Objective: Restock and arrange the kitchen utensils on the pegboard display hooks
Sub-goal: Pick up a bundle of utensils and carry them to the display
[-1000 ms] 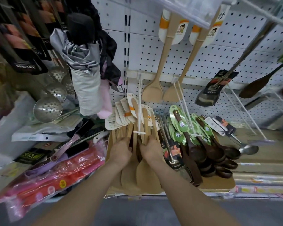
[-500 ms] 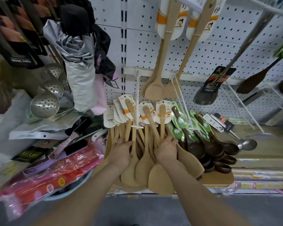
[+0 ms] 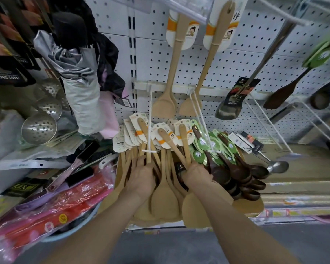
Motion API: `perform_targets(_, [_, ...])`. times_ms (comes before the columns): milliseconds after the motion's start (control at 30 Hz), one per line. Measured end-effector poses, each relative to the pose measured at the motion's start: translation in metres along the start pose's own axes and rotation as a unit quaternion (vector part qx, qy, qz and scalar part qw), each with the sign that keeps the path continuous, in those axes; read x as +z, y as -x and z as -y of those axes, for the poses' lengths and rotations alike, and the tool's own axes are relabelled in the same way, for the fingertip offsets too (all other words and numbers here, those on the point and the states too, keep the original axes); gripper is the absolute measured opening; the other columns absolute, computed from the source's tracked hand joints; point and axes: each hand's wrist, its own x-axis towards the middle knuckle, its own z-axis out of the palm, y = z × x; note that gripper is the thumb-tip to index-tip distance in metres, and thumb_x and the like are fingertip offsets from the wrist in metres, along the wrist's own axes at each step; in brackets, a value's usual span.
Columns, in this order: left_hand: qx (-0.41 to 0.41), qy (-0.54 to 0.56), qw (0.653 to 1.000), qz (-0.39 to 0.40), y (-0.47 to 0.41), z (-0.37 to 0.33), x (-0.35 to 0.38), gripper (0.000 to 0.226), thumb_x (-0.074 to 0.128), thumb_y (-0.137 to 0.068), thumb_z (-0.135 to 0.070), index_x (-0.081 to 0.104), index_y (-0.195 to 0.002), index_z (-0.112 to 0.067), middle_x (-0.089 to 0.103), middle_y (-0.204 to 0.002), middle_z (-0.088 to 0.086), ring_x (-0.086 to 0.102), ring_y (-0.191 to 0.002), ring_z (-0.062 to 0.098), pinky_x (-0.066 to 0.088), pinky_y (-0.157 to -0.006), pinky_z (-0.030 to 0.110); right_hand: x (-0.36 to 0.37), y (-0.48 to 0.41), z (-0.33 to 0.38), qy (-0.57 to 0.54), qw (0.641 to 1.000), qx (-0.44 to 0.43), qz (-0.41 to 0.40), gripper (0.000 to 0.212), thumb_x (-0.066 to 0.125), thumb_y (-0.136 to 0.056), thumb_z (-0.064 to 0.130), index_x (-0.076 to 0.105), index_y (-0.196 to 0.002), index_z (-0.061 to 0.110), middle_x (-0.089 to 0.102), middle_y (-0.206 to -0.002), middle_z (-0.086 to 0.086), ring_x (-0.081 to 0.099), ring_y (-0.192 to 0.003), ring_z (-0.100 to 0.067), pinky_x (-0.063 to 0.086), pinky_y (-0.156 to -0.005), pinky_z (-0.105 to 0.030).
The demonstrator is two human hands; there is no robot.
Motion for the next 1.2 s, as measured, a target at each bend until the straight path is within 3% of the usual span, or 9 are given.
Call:
perform_targets(133, [0.013,-0.007,1.0,0.002,-0.001,-0.009,0.005,0.05,0.053,-0.086,0.004,0.058,-0.132,-0.016,0.03,-0.151,0.012,0.021,-0.142,0.03,0.019,-0.119,0.035,0.002,0.009,0.0,-0.029,0.999,-0.01,-0.012,0.042,0.056,-0.096,0.024,0.037,-0.13,0.005,0.063,-0.121,-0.013,0.061,-0.112,-0.03,0.047,-0.082,-0.034])
perform_targets(267, [-0.004,0.034,0.996,0.079,0.001,-0.014,0.005,0.044,0.054,-0.093,-0.009,0.053,-0.137,-0.017,0.041,-0.144,0.006,0.043,-0.129,0.021,0.034,-0.107,0.026,-0.002,0.012,-0.001,-0.055,0.998,0.007,0.005,0.04,0.055,-0.097,0.019,0.036,-0.129,0.005,0.06,-0.125,-0.015,0.058,-0.117,-0.031,0.047,-0.089,-0.037])
perform_targets(400, [-0.048,0.077,0.985,0.146,0.002,-0.016,-0.005,0.042,0.056,-0.095,-0.019,0.053,-0.137,-0.018,0.045,-0.144,0.006,0.049,-0.125,0.021,0.038,-0.104,0.025,-0.022,0.014,-0.002,-0.035,0.999,-0.003,-0.004,0.043,0.054,-0.096,0.012,0.036,-0.134,0.003,0.061,-0.126,-0.014,0.059,-0.116,-0.03,0.047,-0.093,-0.038])
perform_targets(533, [-0.094,0.141,0.974,0.151,0.002,-0.023,-0.016,0.036,0.054,-0.095,-0.011,0.059,-0.131,-0.01,0.06,-0.129,0.011,0.057,-0.115,0.024,0.039,-0.082,0.015,-0.042,0.014,-0.004,-0.137,0.989,-0.016,0.043,0.032,0.058,-0.094,0.017,0.046,-0.121,0.005,0.063,-0.117,-0.016,0.061,-0.109,-0.035,0.051,-0.091,-0.041])
perform_targets(667, [-0.133,0.205,0.96,0.138,0.008,-0.034,-0.027,0.036,0.051,-0.096,-0.01,0.058,-0.132,-0.009,0.059,-0.134,0.007,0.054,-0.121,0.021,0.042,-0.101,0.026,-0.046,0.025,-0.012,-0.256,0.961,-0.024,0.105,0.029,0.055,-0.097,0.024,0.052,-0.121,0.007,0.062,-0.114,-0.012,0.06,-0.109,-0.031,0.047,-0.085,-0.032])
perform_targets(800, [-0.158,0.236,0.951,0.119,0.027,-0.039,-0.033,0.037,0.05,-0.098,-0.017,0.055,-0.135,-0.016,0.054,-0.139,0.004,0.051,-0.125,0.02,0.041,-0.103,0.029,-0.031,0.047,-0.019,-0.26,0.955,-0.047,0.137,0.033,0.055,-0.096,0.028,0.054,-0.118,0.004,0.062,-0.112,-0.012,0.059,-0.111,-0.033,0.049,-0.093,-0.037])
perform_targets(967, [-0.173,0.176,0.962,0.113,0.064,-0.045,-0.039,0.037,0.046,-0.1,-0.029,0.053,-0.136,-0.024,0.056,-0.135,-0.004,0.053,-0.122,0.019,0.038,-0.085,0.016,-0.024,0.092,-0.03,-0.225,0.956,-0.106,0.154,0.038,0.054,-0.099,0.025,0.049,-0.132,0.006,0.061,-0.125,-0.015,0.058,-0.115,-0.033,0.044,-0.089,-0.031])
perform_targets(1100, [-0.21,0.211,0.952,0.069,0.096,-0.03,-0.031,0.034,0.052,-0.091,-0.05,0.07,-0.105,-0.025,0.072,-0.102,0.004,0.067,-0.094,0.023,0.055,-0.086,0.038,-0.016,0.127,-0.035,-0.188,0.956,-0.163,0.156,0.024,0.056,-0.097,0.027,0.052,-0.113,0.009,0.064,-0.115,-0.016,0.059,-0.103,-0.029,0.045,-0.083,-0.032])
perform_targets(1200, [-0.246,0.329,0.907,0.09,0.118,-0.014,-0.027,0.044,0.054,-0.092,-0.048,0.063,-0.111,-0.01,0.067,-0.112,0.015,0.064,-0.104,0.031,0.051,-0.095,0.044,-0.014,0.159,-0.028,-0.182,0.95,-0.211,0.143,0.03,0.056,-0.097,0.036,0.055,-0.112,0.01,0.065,-0.108,-0.013,0.06,-0.102,-0.03,0.047,-0.084,-0.034])
